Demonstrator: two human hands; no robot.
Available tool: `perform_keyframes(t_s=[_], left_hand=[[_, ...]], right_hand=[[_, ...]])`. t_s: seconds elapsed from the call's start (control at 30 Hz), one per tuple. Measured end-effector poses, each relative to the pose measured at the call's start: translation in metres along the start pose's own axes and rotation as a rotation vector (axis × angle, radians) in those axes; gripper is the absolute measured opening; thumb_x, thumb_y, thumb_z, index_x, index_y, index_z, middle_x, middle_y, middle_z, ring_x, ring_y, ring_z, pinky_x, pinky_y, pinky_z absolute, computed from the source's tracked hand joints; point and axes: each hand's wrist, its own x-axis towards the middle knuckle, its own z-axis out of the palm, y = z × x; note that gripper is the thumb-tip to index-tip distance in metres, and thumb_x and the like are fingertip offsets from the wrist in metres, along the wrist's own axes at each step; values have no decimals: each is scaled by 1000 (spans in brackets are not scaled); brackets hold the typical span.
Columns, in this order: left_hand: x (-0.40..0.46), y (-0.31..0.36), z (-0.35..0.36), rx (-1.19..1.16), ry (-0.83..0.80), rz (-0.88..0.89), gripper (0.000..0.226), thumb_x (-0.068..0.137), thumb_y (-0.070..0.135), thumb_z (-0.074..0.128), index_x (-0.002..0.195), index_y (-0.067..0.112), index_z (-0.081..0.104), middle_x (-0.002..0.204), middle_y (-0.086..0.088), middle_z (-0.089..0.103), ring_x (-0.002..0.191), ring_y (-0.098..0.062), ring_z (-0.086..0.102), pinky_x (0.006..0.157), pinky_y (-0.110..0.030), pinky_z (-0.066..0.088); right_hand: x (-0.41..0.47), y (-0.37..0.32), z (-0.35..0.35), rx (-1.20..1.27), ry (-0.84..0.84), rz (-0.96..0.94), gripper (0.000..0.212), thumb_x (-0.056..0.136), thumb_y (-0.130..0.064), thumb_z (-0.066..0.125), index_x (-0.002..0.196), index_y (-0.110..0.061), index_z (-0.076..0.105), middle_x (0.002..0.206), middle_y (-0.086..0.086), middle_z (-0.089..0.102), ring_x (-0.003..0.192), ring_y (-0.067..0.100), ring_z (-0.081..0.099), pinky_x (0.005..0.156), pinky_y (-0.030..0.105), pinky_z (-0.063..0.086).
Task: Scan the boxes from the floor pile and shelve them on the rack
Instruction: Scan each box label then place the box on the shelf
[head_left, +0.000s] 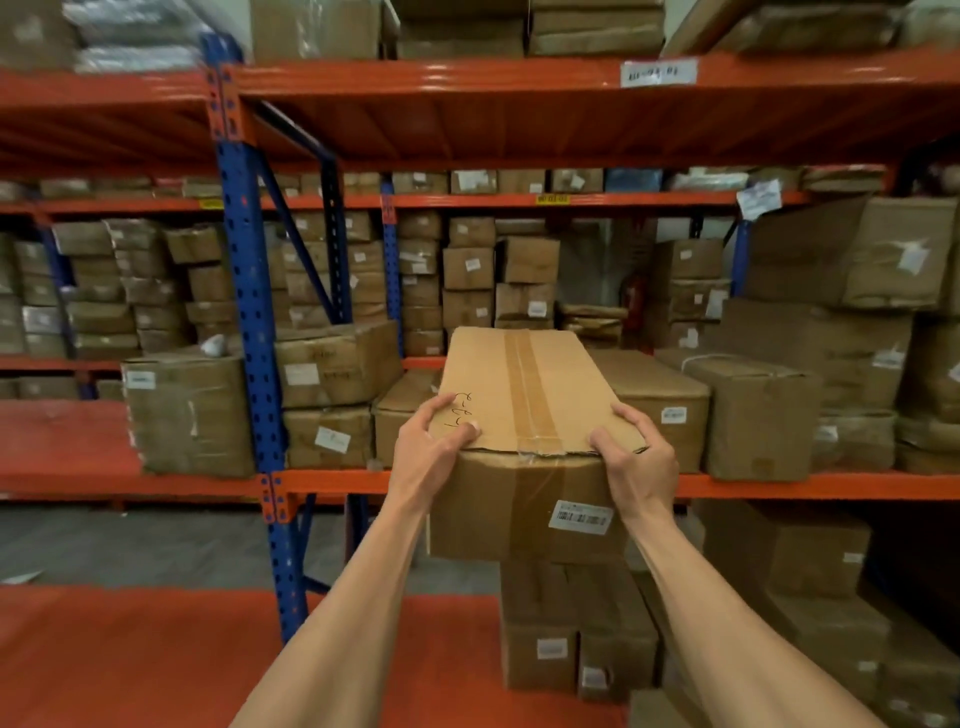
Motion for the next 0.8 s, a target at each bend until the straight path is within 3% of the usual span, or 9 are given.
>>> perform_keyframes(t_s=[0.1, 0.2, 0.3, 0.6, 0.8], left_hand=[[36, 4, -25, 4, 30, 30, 52, 80, 34, 77, 129, 35, 61, 126, 4, 54, 108, -8, 53, 88, -30, 47], [76, -4, -51, 5, 59, 59, 52, 83, 31, 75, 132, 32, 59, 123, 6, 53, 103, -2, 51, 77, -25, 43], [125, -26, -78, 22, 66, 77, 51, 83, 31, 75, 132, 32, 59, 122, 5, 53, 102, -2, 50, 77, -26, 43], [284, -130, -141, 88, -21, 1, 59, 72, 48, 73, 129, 39, 60, 130, 2, 55, 112, -14, 54, 102, -43, 47], [349, -159, -141, 73, -77, 77, 38, 77, 45, 72, 115, 41, 69, 121, 11, 62, 114, -9, 55, 97, -35, 44]], right_hand=[[23, -12, 39, 24, -12, -33, 64, 69, -50, 67, 130, -31, 68, 116, 0, 63, 98, 14, 58, 68, 23, 43], [46, -12, 88, 34, -8, -65, 61, 68, -51, 67, 127, -32, 70, 115, -1, 65, 102, 17, 58, 70, 23, 43], [71, 0, 144, 42, -7, -64, 59, 68, -50, 68, 125, -33, 71, 110, -5, 65, 97, 12, 60, 72, 22, 45], [136, 65, 305, -7, 59, 14, 54, 66, -48, 68, 118, -33, 74, 109, -6, 67, 95, 10, 60, 81, 29, 48], [177, 89, 346, -67, 143, -14, 33, 73, -42, 74, 105, -35, 74, 90, -17, 66, 86, 9, 62, 67, 22, 42]])
